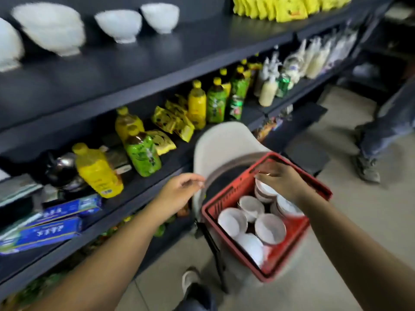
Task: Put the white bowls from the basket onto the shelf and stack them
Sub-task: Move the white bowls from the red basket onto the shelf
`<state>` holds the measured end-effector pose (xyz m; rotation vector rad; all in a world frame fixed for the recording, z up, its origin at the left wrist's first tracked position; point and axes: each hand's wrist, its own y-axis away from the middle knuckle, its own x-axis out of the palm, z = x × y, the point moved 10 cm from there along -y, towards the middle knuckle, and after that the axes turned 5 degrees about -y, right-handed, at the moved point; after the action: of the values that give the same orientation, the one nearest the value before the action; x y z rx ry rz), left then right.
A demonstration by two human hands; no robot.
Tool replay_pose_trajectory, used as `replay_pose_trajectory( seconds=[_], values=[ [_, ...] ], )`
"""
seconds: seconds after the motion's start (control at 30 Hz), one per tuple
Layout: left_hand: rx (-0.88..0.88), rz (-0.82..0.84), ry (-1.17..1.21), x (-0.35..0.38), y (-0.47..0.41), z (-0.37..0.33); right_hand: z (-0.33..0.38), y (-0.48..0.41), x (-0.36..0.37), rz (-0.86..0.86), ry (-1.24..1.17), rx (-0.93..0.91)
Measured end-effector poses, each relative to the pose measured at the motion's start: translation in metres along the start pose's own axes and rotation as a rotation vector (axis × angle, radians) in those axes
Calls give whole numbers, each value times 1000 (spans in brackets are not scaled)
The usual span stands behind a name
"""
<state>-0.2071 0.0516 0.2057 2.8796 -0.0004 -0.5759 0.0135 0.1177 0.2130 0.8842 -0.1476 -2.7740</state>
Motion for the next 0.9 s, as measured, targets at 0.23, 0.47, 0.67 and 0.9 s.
replay_pose_trajectory(
  seconds=[0.23, 0.47, 0.67, 0.9],
  values=[
    [-281, 94, 46, 96, -58, 107, -141, -18, 17, 103, 147, 359],
    [-462, 84, -5, 150, -78, 171, -242, -25, 26, 208, 236, 624],
    [-417, 137, -209, 181, -88, 178, -303, -43, 43, 373, 414, 676],
    [-167, 88, -550, 217, -78, 173, -362, -66, 80, 506, 398, 736]
  ],
)
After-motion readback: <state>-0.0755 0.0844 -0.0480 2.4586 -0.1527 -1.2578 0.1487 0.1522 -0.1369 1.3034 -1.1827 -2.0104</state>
